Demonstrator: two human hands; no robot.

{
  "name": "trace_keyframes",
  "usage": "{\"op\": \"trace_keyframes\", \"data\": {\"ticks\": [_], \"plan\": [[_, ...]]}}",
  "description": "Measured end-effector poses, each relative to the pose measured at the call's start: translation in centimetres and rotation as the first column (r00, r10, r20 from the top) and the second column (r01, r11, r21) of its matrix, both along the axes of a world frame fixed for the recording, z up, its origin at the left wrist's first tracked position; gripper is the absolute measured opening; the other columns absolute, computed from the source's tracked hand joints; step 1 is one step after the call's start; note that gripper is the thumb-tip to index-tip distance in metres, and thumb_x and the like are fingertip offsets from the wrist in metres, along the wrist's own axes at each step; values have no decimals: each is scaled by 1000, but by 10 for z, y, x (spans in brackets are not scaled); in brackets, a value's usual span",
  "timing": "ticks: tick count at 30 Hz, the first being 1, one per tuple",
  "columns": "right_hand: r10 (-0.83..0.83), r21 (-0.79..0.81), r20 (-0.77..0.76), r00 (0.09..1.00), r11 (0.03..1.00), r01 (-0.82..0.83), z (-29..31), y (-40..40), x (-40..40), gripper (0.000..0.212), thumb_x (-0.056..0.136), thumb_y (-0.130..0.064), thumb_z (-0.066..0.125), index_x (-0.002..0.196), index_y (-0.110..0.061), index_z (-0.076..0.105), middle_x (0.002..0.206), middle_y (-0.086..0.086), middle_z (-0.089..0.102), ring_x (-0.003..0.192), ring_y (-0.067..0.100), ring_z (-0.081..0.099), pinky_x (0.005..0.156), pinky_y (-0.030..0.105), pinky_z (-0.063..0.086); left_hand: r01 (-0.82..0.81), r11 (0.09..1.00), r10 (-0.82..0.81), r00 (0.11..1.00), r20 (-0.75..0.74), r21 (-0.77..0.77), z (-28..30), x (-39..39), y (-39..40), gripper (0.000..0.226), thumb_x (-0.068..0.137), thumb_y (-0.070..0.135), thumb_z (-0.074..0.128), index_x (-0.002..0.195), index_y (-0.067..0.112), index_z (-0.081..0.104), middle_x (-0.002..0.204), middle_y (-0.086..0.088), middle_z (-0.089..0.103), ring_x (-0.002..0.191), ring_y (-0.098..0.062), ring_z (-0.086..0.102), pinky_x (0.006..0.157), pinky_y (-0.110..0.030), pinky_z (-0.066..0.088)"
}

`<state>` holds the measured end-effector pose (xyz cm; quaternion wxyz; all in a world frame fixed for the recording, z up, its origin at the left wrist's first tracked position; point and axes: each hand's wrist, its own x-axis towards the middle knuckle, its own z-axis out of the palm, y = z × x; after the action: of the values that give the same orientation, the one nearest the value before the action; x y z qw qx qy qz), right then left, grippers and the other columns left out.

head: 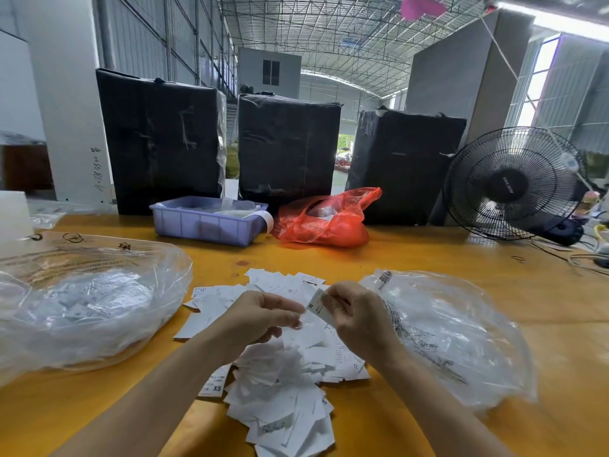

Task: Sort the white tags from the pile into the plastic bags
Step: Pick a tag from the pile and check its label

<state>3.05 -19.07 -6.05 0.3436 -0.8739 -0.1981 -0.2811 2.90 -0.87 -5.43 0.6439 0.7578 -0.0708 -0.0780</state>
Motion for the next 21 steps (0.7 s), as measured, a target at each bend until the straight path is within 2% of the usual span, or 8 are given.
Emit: {"op": "trace_keyframes", "data": {"ticks": [5,8,11,17,19,21], "plan": [[35,2,-53,998,999,-35,-1,3,0,14,91,-11,57,83,-9,67,75,-5,57,69,11,51,55,13,35,-45,997,46,999,21,-55,-2,1,-2,10,82,19,71,83,10,75,69,-2,71,48,-7,45,45,-16,35],[11,52,-39,999,999,-9,0,3,-1,14,91,-11,57,82,-7,67,75,-2,59,68,13,52,57,23,39,-43,997,45,998,35,-56,-3,2,-2,9,82,17,71,80,10,76,70,-2,71,48,-6,46,44,-15,35],[-2,62,-35,999,998,4,1,2,-1,15,91,-11,58,79,-8,66,72,-3,58,66,12,51,55,23,38,-27,998,29,999,36,-53,-2,2,-2,9,81,15,71,82,8,76,70,-3,71,46,-5,46,44,-15,35],[2,42,-73,997,999,1,-1,3,-1,15,91,-14,58,79,-10,66,71,-4,57,64,10,49,53,23,36,8,998,-6,1000,30,-59,-2,2,-2,17,83,13,69,91,-2,73,47,7,59,39,-3,41,42,-14,33],[7,38,-87,996,999,-4,-1,3,0,16,91,-14,57,79,-11,66,69,-6,55,62,7,48,51,19,34,4,998,-2,1000,31,-69,-3,3,-1,17,83,14,69,91,-1,73,51,5,62,39,-3,41,42,-14,33],[9,43,-108,994,999,-5,-1,3,0,16,91,-13,57,78,-10,66,66,-9,54,60,3,47,50,18,32,-21,997,24,999,42,-74,-3,4,-1,14,82,14,70,88,2,75,64,-3,68,41,-3,42,43,-16,34]]}}
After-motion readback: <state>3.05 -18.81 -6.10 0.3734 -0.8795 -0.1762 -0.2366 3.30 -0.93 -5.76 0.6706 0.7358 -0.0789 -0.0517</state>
